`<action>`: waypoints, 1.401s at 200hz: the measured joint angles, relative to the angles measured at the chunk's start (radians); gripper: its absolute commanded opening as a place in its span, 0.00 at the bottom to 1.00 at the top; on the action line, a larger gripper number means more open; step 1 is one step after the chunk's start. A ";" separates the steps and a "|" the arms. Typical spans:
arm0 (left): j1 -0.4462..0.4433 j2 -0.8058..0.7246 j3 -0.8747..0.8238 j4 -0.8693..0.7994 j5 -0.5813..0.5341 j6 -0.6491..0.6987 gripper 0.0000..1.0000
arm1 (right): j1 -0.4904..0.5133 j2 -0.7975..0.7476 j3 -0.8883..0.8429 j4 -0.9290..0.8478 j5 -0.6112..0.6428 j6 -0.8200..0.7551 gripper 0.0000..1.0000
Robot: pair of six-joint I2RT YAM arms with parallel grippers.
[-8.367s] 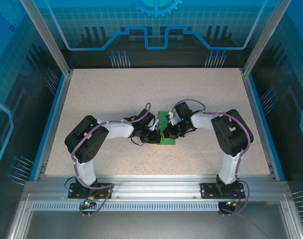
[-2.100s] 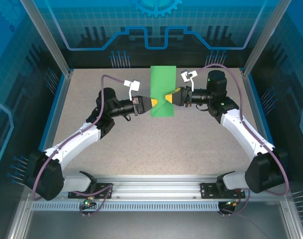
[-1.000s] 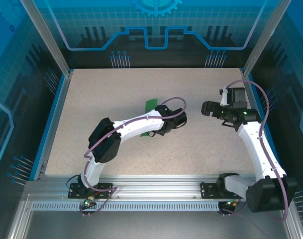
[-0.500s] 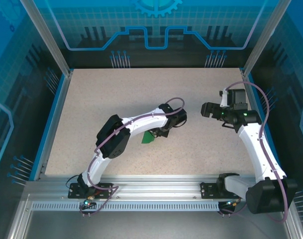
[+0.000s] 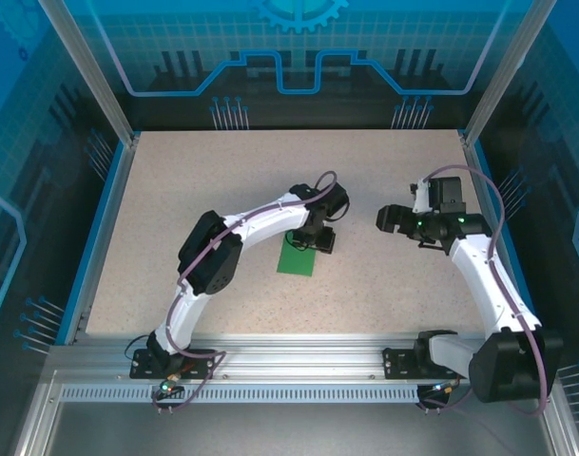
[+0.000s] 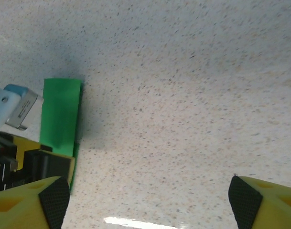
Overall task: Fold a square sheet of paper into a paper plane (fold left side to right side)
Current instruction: Turn over the paper at the center of the table, then third fold the triangle at the center of the table.
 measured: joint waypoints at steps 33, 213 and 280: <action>0.077 -0.119 -0.126 0.143 0.157 0.006 0.67 | 0.023 0.082 -0.012 0.063 -0.076 0.029 0.71; 0.406 -0.436 -0.715 0.540 0.484 -0.030 0.74 | 0.341 0.808 0.300 0.440 -0.190 0.206 0.07; 0.406 -0.433 -0.720 0.540 0.514 -0.030 0.73 | 0.346 0.880 0.323 0.432 -0.164 0.204 0.07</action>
